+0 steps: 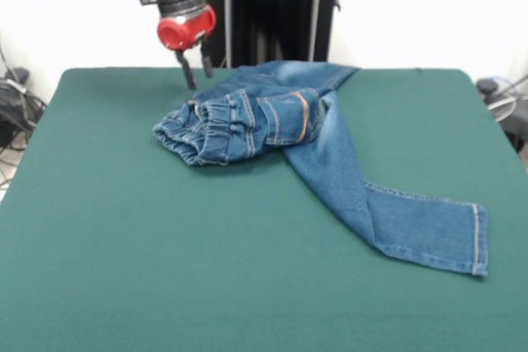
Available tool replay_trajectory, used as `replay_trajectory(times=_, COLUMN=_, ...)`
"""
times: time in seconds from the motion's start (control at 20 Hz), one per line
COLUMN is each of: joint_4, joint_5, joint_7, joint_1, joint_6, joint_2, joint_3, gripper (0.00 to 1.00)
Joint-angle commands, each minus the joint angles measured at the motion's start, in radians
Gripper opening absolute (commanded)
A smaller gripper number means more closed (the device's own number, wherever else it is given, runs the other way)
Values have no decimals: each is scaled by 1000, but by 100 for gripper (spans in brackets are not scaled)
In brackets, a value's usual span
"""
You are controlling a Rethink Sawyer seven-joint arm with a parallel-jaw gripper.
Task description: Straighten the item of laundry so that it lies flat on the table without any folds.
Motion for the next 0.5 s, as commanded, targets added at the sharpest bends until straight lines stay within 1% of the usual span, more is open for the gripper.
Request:
replay_trajectory(times=0.05, joint_4=76, joint_5=120, joint_7=254, joint_1=75, joint_6=6, joint_2=-119, joint_3=-35, gripper=100)
replay_trajectory(times=0.2, joint_4=78, joint_5=138, joint_7=274, joint_1=116, joint_6=-49, joint_2=-112, joint_3=-62, gripper=100)
replay_trajectory(times=0.35, joint_4=27, joint_5=153, joint_7=277, joint_1=156, joint_6=-72, joint_2=-46, joint_3=-71, gripper=100)
replay_trajectory(times=0.5, joint_4=-9, joint_5=162, joint_7=265, joint_1=170, joint_6=-86, joint_2=0, joint_3=-67, gripper=100)
